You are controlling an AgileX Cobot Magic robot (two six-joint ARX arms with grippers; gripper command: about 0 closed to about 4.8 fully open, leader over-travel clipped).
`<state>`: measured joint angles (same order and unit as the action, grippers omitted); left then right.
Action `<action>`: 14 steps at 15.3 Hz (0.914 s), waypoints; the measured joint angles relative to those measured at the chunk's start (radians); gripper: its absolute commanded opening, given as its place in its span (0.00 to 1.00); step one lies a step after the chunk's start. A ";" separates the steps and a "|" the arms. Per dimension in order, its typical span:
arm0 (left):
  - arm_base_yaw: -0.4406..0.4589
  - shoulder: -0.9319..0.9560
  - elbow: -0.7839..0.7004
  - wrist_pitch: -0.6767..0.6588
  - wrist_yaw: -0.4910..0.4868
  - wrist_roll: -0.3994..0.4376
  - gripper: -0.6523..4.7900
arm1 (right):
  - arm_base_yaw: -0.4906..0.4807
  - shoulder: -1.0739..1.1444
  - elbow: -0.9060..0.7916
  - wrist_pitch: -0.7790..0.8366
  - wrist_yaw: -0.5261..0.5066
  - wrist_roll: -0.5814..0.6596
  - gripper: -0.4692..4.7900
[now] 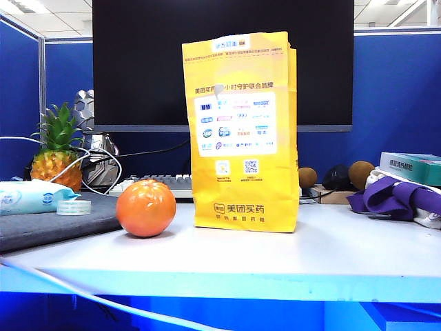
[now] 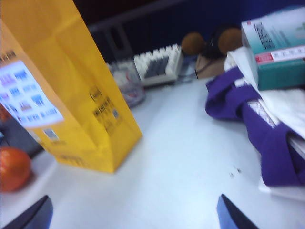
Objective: Pick up the orange and throw it into the yellow paper bag.
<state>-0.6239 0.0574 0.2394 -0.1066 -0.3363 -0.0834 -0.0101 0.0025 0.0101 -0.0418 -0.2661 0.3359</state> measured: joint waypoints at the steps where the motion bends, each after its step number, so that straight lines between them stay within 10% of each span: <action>1: 0.000 0.000 0.000 0.001 0.000 0.000 1.00 | 0.000 0.000 0.000 0.024 0.000 0.016 1.00; 8: 0.000 0.014 0.005 0.188 0.047 0.000 1.00 | 0.000 0.000 0.000 0.349 -0.115 0.111 1.00; 14: 0.000 0.499 0.156 0.217 0.152 0.013 1.00 | 0.052 0.061 0.197 0.369 -0.122 0.114 1.00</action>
<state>-0.6239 0.5560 0.3958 0.1101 -0.1844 -0.0700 0.0418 0.0635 0.2073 0.3275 -0.3885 0.4500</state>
